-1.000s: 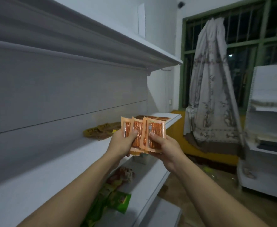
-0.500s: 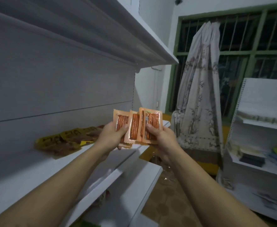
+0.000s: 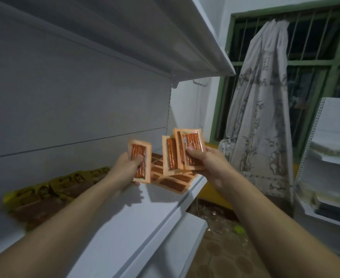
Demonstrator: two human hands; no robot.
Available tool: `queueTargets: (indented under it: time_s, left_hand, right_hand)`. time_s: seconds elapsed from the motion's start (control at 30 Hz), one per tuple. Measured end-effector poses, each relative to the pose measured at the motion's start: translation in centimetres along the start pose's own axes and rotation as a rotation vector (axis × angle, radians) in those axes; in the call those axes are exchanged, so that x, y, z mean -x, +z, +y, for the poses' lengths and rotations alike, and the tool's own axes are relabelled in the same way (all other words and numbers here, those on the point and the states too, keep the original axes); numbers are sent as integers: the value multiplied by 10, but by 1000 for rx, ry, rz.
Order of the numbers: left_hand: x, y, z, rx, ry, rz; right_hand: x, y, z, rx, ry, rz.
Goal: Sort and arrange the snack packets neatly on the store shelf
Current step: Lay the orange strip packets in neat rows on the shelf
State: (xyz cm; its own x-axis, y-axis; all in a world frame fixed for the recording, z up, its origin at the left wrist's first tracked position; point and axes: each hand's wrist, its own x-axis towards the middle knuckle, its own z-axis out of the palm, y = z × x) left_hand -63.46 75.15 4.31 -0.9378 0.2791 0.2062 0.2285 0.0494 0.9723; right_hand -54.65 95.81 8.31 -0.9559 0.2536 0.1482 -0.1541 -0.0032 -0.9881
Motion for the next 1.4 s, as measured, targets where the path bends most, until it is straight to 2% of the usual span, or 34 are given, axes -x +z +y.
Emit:
queueTargets:
  time_s: [0.2, 0.3, 0.4, 0.57, 0.67, 0.8, 0.93, 1.1, 1.27, 1.33, 1.4]
  left_hand:
    - [-22, 31, -2, 192, -104, 38]
    - [-38, 48, 3, 324, -135, 73]
    - [-57, 62, 10, 260, -115, 80]
    - [-85, 102, 23, 275, -11, 98]
    - [-104, 124, 28, 273, 42, 196]
    - [-114, 128, 32, 287, 83, 365]
    - [-109, 113, 26, 212, 87, 498]
    - [-112, 84, 14, 151, 70, 707]
    - [-107, 54, -29, -55, -28, 850]
    - [-106, 47, -53, -22, -65, 901]
    - [-107, 35, -64, 42, -101, 902]
  right_hand:
    - [-57, 10, 12, 13, 25, -182]
    - [-88, 13, 24, 45, -20, -168]
    - [-118, 10, 27, 31, -68, -164]
    - [-162, -7, 19, 92, -276, -170]
    - [-190, -19, 8, 193, -357, -199]
    - [-215, -21, -4, 310, -380, -408]
    - [-232, -15, 4, 447, -388, -529]
    - [-261, 6, 13, 443, -398, -496]
    - [-288, 33, 45, 800, -276, -660]
    - [-296, 48, 59, 984, -310, -665]
    - [-304, 64, 67, 1032, -317, -673]
